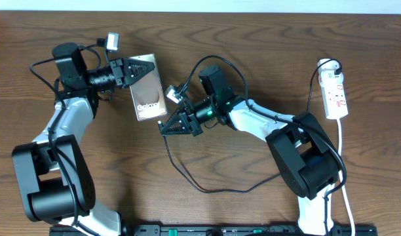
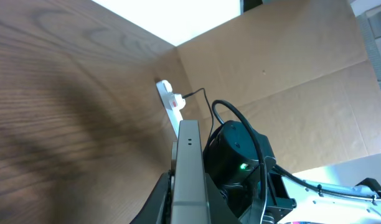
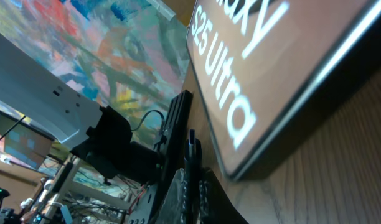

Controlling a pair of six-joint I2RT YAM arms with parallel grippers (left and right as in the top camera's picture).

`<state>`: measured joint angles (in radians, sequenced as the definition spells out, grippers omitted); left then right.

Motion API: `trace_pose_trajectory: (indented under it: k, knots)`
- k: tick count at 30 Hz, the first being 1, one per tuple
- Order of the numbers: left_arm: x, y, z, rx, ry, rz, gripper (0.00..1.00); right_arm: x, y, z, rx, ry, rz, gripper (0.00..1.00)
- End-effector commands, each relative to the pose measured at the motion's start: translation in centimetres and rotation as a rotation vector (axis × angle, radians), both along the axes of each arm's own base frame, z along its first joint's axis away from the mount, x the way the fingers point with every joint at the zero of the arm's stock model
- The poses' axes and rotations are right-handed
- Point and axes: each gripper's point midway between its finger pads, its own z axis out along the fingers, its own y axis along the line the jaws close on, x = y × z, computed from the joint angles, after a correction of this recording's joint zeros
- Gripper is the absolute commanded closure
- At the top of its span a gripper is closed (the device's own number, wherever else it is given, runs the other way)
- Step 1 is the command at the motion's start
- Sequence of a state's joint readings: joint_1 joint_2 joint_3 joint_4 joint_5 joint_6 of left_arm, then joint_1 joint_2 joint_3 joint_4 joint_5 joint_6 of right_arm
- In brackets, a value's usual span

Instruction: Plug charger to phone and switch on socket

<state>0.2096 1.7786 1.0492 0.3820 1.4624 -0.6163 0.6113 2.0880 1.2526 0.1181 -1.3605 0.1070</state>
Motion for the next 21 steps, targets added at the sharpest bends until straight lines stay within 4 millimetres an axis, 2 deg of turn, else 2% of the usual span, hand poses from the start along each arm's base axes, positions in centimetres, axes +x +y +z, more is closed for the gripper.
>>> trace_pose_trajectory:
  k: [1, 9, 21]
  knots:
    - [-0.2, 0.8, 0.4, -0.025, 0.012, -0.007, 0.92, -0.3, 0.1, -0.1, -0.001, 0.021, 0.014, 0.99]
    - [0.3, 1.6, 1.9, -0.037, -0.015, 0.008, 0.93, -0.2, 0.1, -0.1, 0.002, 0.019, 0.013, 0.99]
    - [-0.3, 1.3, 2.1, -0.046, -0.018, -0.029, 0.92, -0.2, 0.3, 0.8, 0.04, 0.003, 0.03, 0.99]
